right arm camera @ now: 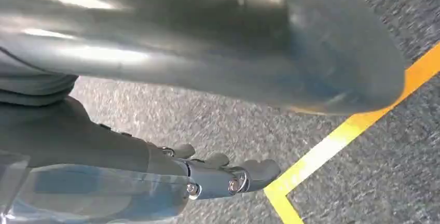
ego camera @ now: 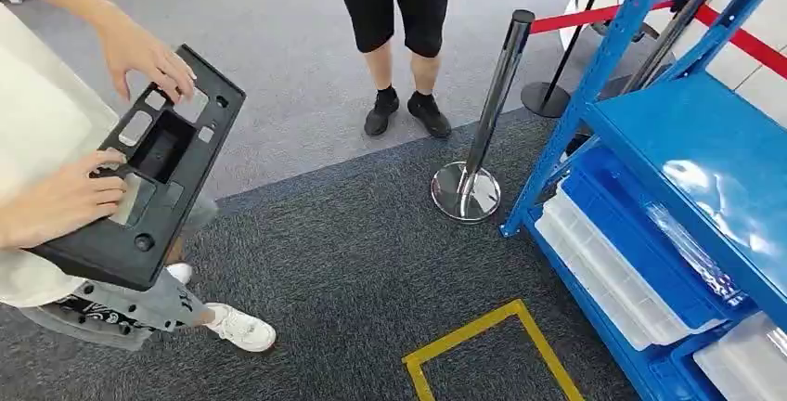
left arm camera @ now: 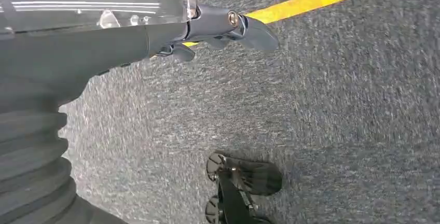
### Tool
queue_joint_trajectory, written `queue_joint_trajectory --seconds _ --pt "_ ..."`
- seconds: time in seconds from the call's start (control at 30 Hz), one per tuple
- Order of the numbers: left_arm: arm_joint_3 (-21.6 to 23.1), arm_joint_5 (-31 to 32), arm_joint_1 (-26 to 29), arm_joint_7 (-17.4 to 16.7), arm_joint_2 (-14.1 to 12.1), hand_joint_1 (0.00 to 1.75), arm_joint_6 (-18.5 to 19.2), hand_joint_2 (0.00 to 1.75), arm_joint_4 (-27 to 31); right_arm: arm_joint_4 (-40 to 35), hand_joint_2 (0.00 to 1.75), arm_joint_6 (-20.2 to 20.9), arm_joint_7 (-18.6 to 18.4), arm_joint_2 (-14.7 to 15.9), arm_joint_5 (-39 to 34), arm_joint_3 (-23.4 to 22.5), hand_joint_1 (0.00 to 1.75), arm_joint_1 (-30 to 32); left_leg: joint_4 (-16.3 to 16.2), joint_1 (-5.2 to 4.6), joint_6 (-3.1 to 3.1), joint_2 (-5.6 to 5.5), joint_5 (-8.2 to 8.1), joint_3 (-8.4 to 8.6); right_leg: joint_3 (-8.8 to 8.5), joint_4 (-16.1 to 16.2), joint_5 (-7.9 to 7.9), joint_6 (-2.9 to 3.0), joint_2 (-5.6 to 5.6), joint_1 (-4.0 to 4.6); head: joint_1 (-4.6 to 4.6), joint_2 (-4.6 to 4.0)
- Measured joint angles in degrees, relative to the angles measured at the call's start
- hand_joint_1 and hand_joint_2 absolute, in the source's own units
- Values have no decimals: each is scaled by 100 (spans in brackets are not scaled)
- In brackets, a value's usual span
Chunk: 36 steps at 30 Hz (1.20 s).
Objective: Take the parts from the cabinet and place them on the table.
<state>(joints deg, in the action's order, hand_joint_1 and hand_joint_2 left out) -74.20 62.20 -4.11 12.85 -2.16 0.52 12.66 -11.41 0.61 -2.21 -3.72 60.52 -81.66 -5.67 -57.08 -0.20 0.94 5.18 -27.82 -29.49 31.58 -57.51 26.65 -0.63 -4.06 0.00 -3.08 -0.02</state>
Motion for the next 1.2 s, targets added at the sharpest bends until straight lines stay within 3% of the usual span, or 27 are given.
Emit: queue_joint_trajectory --seconds 0.1,0.13,0.17,0.2,0.27,0.3,0.33,0.37,0.4,0.43,0.47,0.5,0.6,0.63,0.67,0.7,0.73,0.8,0.83,0.87,0.93,0.97,1.0,1.1,1.13,1.17,1.2 --pt "4 37 -44 -35 9 0 -15 175 0 0 0 -2 -2 0 -11 0 0 15 17 2 -87 172 -17 58 33 19 -7 80 172 14 0 0" --pt "7 72 -52 -48 13 0 -13 175 0 0 0 -4 -15 -7 -20 2 0 12 -33 36 -130 87 -73 48 -13 72 -46 124 233 -38 0 0" --pt "11 92 -51 -48 26 0 -2 175 0 0 0 -9 -31 -22 -26 0 0 7 -223 46 -162 -189 -217 -18 -13 76 -56 158 280 -40 -2 0" --pt "11 98 -43 -59 37 0 -2 175 0 0 0 -13 -53 -22 -26 0 0 -1 -597 59 -177 -345 -445 -190 -1 74 -68 188 331 -36 -4 0" --pt "11 103 -16 -103 50 0 -7 175 0 0 0 -11 -57 -31 -26 0 0 -8 -1581 69 -209 -456 -860 -665 23 67 -79 205 483 -20 -2 0" --pt "9 103 -13 -125 66 0 -13 175 0 0 0 -11 -57 -31 -26 0 0 -5 -1866 72 -212 -462 -894 -823 28 58 -80 204 562 -16 -2 0" --pt "11 103 -15 -144 90 0 -15 175 0 0 0 -11 -57 -31 -26 0 0 0 -1830 76 -207 -462 -771 -835 25 52 -79 203 632 -16 -2 0" --pt "11 107 -20 -155 123 0 -15 175 0 0 0 -9 -57 -33 -26 0 0 2 -1566 78 -199 -466 -565 -733 18 44 -78 202 696 -16 -2 0" --pt "11 118 -24 -173 160 0 -15 175 0 0 0 -9 -57 -42 -31 0 0 0 -1069 82 -185 -489 -271 -523 11 37 -76 192 775 -18 -2 0" --pt "11 137 -27 -195 203 0 -15 175 0 0 0 0 -63 -66 -33 0 0 -3 -506 90 -163 -588 11 -269 3 27 -71 176 847 -21 -2 0" --pt "13 146 -25 -205 229 0 -9 175 0 2 0 0 -68 -100 -33 0 0 -2 -125 101 -132 -921 74 -122 23 18 -71 157 897 -33 -2 0" --pt "15 164 -29 -210 278 0 -2 175 -4 4 0 0 -70 -116 -33 0 0 -24 -49 98 -123 -950 61 -113 54 -16 -71 106 969 -6 -2 0" --pt "42 197 -55 -230 359 0 0 175 -4 11 0 28 -85 -192 -24 2 0 8 -53 48 -37 -805 88 -105 108 21 -122 -21 1113 -64 -2 0" --pt "57 197 -71 -225 394 0 4 175 -7 11 0 35 -90 -192 -17 2 0 9 20 118 26 -727 142 -97 109 -6 -109 -60 1106 -41 -2 0" --pt "66 195 -91 -217 411 0 2 175 -7 13 0 70 -98 -203 -4 2 0 2 49 104 70 -652 158 -88 177 -149 10 -57 815 -29 0 0" --pt "72 190 -87 -199 415 0 -2 175 -7 15 0 98 -109 -234 7 9 0 -13 51 101 100 -594 166 -94 349 -487 243 -64 620 -33 0 0" --pt "81 186 -68 -199 415 0 -4 175 -7 15 0 103 -111 -247 13 20 0 -24 50 91 102 -510 163 -102 577 -954 487 -83 523 -43 2 0" --pt "92 170 -50 -199 415 0 -20 175 -7 15 0 103 -111 -264 15 28 0 -28 46 75 106 -351 156 -121 965 -1750 765 -123 463 -78 0 0" --pt "92 155 -55 -199 413 0 -28 175 -7 15 0 101 -111 -264 13 31 0 -21 45 76 100 -291 153 -122 974 -1786 708 -139 448 -92 2 0" --pt "92 149 -59 -199 413 0 -35 175 -7 15 0 94 -111 -264 13 31 0 -10 43 78 90 -233 146 -118 841 -1550 538 -151 424 -102 2 0" --pt "94 135 -61 -199 413 0 -35 175 -7 13 0 90 -111 -258 13 33 0 -7 36 82 57 -128 124 -91 278 -540 82 -143 281 -116 2 0" --pt "94 136 -60 -199 415 0 -33 175 -7 13 0 87 -111 -249 13 35 0 -17 25 76 31 -81 110 -68 -5 -74 -38 -114 33 -105 2 0" --pt "94 135 -58 -197 413 0 -33 175 -7 13 0 90 -109 -247 9 35 0 -35 2 35 -20 -33 75 -59 -20 7 3 -70 -39 -65 0 0" --pt "107 146 -85 -182 413 0 -28 175 -7 13 0 87 -109 -240 -9 35 0 -21 26 55 -122 95 81 -16 27 0 -13 22 159 -19 0 0" --pt "114 155 -107 -175 413 0 -28 175 -7 13 0 85 -112 -238 -11 35 0 -21 26 57 -168 142 66 5 21 51 -45 74 222 -51 0 0" --pt "120 168 -119 -164 409 0 -28 175 -7 13 0 85 -109 -238 -22 33 0 -16 -58 99 -215 -99 -3 -20 -15 84 -81 106 266 -80 0 0" --pt "122 186 -116 -142 413 0 -26 175 -7 13 0 85 -109 -236 -37 33 0 -24 -315 101 -223 -317 -210 -127 -8 89 -89 150 310 -85 0 0"
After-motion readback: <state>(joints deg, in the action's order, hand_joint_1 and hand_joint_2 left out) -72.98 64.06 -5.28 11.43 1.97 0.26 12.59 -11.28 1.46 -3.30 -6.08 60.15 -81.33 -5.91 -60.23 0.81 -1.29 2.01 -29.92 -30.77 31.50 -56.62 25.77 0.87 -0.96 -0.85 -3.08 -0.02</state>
